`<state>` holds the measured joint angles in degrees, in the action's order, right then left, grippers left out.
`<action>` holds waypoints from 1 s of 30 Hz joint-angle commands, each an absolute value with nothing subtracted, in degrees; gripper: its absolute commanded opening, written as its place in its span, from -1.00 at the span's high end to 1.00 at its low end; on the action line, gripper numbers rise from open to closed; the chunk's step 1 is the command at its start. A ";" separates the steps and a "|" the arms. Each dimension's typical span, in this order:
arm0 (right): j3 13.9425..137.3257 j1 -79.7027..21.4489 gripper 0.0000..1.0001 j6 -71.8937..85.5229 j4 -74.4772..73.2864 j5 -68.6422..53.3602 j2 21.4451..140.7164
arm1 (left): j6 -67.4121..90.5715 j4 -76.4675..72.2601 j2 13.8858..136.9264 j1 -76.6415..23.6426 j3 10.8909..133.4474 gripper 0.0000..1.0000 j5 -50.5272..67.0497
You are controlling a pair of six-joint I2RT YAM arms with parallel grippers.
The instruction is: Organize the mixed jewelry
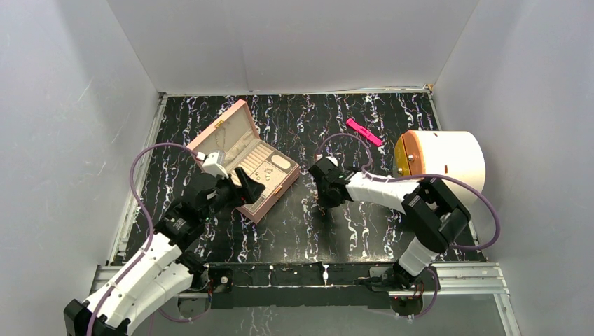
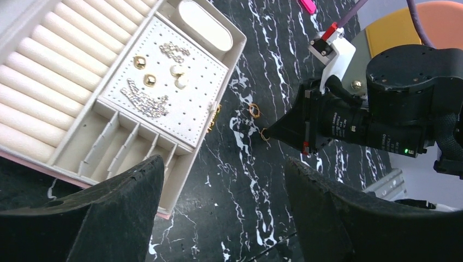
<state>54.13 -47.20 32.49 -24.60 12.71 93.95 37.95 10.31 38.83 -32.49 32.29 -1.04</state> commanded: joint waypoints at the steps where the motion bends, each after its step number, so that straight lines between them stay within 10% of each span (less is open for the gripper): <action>1: 51.21 -46.85 0.96 34.55 -19.66 12.68 89.76 | 39.99 6.86 39.72 -32.61 31.96 -0.56 3.16; 19: 41.00 -49.95 0.95 44.55 -0.52 0.35 76.13 | 54.03 -16.30 52.88 -36.34 21.36 -0.57 14.21; 30: 37.26 -51.18 0.95 45.19 7.21 -3.69 70.79 | 57.32 -22.13 57.48 -38.75 21.32 -0.16 10.37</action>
